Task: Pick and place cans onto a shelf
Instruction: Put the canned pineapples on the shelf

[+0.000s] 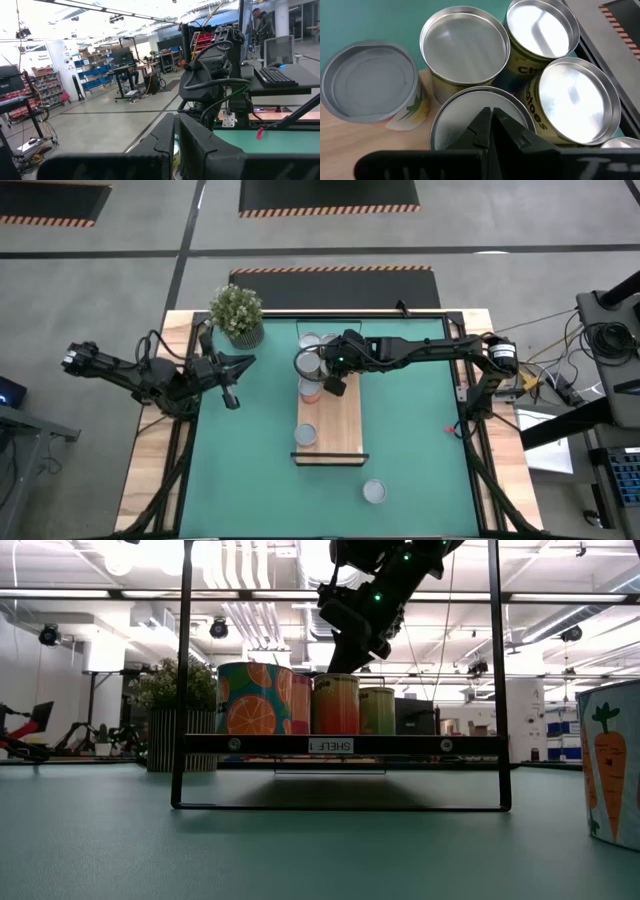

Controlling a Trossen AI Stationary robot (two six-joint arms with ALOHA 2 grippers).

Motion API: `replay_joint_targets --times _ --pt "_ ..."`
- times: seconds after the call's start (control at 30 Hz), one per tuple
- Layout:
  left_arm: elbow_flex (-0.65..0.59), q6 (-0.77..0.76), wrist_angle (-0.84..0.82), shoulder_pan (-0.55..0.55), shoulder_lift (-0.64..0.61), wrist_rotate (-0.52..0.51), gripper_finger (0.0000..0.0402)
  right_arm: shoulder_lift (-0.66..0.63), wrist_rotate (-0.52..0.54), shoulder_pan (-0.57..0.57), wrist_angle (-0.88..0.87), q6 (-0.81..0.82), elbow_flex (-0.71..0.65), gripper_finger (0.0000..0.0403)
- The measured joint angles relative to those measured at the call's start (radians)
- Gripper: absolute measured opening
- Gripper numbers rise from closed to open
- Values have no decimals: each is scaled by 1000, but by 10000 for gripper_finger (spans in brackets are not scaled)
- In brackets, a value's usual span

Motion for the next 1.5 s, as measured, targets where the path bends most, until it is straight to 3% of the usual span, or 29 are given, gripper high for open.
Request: replay_joint_targets --times 1.5 --pt "0 0 0 0 0 9 8 -5 24 -8 3 -35 6 9"
